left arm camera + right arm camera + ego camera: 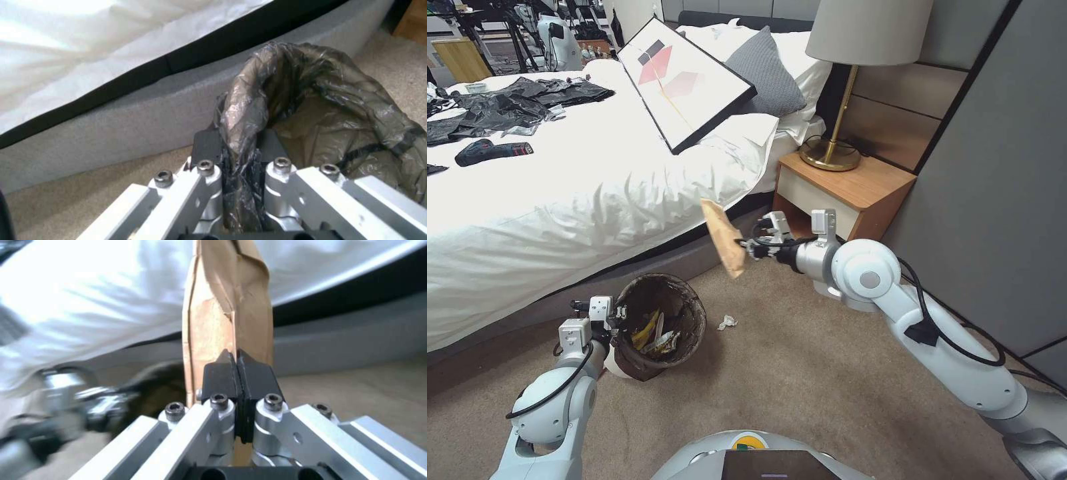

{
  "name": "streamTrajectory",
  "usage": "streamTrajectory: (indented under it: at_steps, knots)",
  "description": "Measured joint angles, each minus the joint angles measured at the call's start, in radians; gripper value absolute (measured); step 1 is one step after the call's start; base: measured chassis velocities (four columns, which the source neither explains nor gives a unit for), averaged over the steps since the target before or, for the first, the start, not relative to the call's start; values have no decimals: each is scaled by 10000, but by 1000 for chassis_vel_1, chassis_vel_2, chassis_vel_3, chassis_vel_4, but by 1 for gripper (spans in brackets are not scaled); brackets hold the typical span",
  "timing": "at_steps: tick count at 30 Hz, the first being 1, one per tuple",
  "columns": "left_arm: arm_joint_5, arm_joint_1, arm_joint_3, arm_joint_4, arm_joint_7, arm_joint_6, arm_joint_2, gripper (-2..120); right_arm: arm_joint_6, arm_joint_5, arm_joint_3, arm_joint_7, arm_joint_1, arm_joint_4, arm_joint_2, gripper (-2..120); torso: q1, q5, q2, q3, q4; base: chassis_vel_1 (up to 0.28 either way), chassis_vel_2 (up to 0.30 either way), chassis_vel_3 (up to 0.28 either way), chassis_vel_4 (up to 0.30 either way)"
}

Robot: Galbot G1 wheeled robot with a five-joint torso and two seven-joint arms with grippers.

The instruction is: Pick up the trash bin, then pick up the garbage from the floor and place it into the trash bin.

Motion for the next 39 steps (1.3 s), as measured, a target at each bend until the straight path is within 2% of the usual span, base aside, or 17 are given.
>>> streamTrajectory:
  at_steps: [3, 8, 11, 24, 31, 34, 36, 39]
  knots:
    - [-3, 22, -35, -17, -2, 7, 10, 7, 2, 756, -746, 215, 687, 440, 386, 0, 0, 0, 0, 0, 1, 0, 0, 0, 0]
    - [-9, -11, -39, -9, -3, 13, 26, 7, 5, 908, -1347, 238, 1083, 473, 588, 0, 0, -1, 0, 1, -3, 0, 0, 0, 0]
    - [-11, -46, -28, 56, -3, 16, 29, 7, 8, 874, -2165, 272, 1456, 172, 850, 0, 0, -2, 0, 1, -1, 0, 0, 0, 0]
    - [-58, -76, -73, 150, 1, 21, 79, 7, 13, 372, -2926, 319, 1533, -646, 1555, 0, 0, -2, 0, 1, -1, 0, 0, 0, 0]
    - [-59, -124, -54, 221, 7, 16, 63, 7, 17, -374, -3286, 42, 1369, -1635, 2112, 0, 0, -1, 0, 2, -3, 0, 0, 0, 0]
    - [-60, -124, -62, 254, 8, 6, 47, 7, 18, -676, -3500, -93, 1331, -2275, 2525, 0, 0, -1, -1, 1, -4, 0, 0, 0, 0]
    - [-60, -124, -64, 278, 9, -10, 6, 7, 20, -989, -3725, -194, 1263, -2833, 3062, 0, 0, -1, -1, 1, 1, 0, 0, 0, 0]
    - [-63, -127, -72, 283, 8, -16, -7, 7, 24, -1255, -3860, -308, 1203, -3213, 3330, 0, 1, -2, 0, 2, 3, 0, 0, 0, 0]
